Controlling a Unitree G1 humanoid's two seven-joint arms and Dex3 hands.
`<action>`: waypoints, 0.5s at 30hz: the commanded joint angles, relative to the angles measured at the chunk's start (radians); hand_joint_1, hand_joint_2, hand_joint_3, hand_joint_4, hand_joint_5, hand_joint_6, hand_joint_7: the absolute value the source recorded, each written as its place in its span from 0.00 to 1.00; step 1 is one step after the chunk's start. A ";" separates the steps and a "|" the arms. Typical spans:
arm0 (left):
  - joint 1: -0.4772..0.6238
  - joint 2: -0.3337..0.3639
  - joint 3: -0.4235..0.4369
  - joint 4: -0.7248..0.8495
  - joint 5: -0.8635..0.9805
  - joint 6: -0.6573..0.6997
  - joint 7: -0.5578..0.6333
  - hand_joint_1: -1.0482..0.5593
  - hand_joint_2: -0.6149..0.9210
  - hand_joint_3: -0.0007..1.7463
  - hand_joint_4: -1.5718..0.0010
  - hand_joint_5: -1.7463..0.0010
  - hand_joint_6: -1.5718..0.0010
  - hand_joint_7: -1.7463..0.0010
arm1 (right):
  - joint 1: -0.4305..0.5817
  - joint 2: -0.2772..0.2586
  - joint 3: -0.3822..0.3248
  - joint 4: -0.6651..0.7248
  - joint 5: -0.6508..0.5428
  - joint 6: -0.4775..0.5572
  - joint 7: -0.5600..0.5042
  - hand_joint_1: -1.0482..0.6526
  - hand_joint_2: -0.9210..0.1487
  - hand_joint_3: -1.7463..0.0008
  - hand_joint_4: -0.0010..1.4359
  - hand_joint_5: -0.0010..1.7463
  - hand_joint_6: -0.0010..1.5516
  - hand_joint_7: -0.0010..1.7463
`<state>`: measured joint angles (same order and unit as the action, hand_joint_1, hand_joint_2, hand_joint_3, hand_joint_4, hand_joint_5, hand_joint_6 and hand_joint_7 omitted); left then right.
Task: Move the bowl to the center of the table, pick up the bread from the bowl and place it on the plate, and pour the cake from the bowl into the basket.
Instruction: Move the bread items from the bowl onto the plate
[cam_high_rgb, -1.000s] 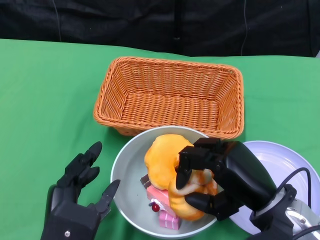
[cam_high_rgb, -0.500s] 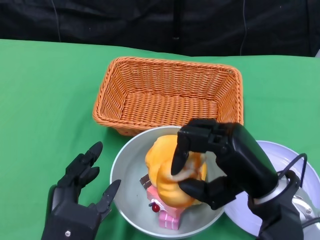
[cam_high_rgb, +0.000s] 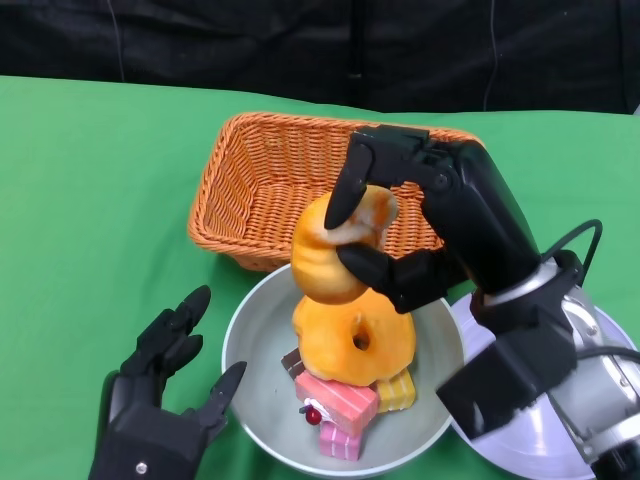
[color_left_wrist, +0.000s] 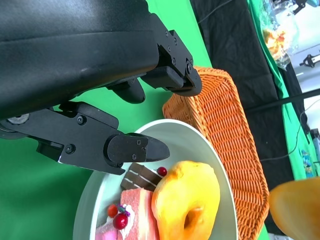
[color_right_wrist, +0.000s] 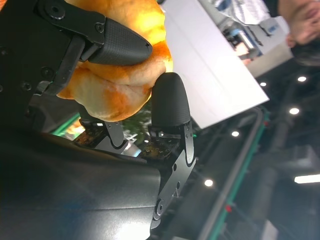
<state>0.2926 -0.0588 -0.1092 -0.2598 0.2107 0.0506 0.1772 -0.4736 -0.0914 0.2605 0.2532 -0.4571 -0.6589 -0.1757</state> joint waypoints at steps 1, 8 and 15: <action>0.006 0.001 -0.007 -0.011 0.019 0.022 0.002 0.49 1.00 0.16 0.93 0.53 0.72 0.99 | -0.059 -0.002 -0.021 0.068 -0.023 0.007 -0.037 0.55 0.82 0.00 0.72 1.00 0.55 0.94; 0.013 -0.004 -0.012 -0.017 0.022 0.027 -0.003 0.50 1.00 0.16 0.93 0.54 0.72 0.99 | -0.126 -0.009 -0.031 0.210 -0.074 0.009 -0.120 0.53 0.79 0.00 0.70 1.00 0.53 0.93; 0.016 -0.001 -0.010 -0.023 0.015 0.027 -0.012 0.50 1.00 0.16 0.94 0.55 0.71 0.99 | -0.083 -0.048 -0.066 0.155 -0.122 -0.003 -0.216 0.54 0.76 0.00 0.70 1.00 0.53 0.95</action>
<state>0.2998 -0.0706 -0.1220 -0.2671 0.2280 0.0788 0.1766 -0.5723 -0.1098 0.2261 0.4269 -0.5751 -0.6498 -0.3562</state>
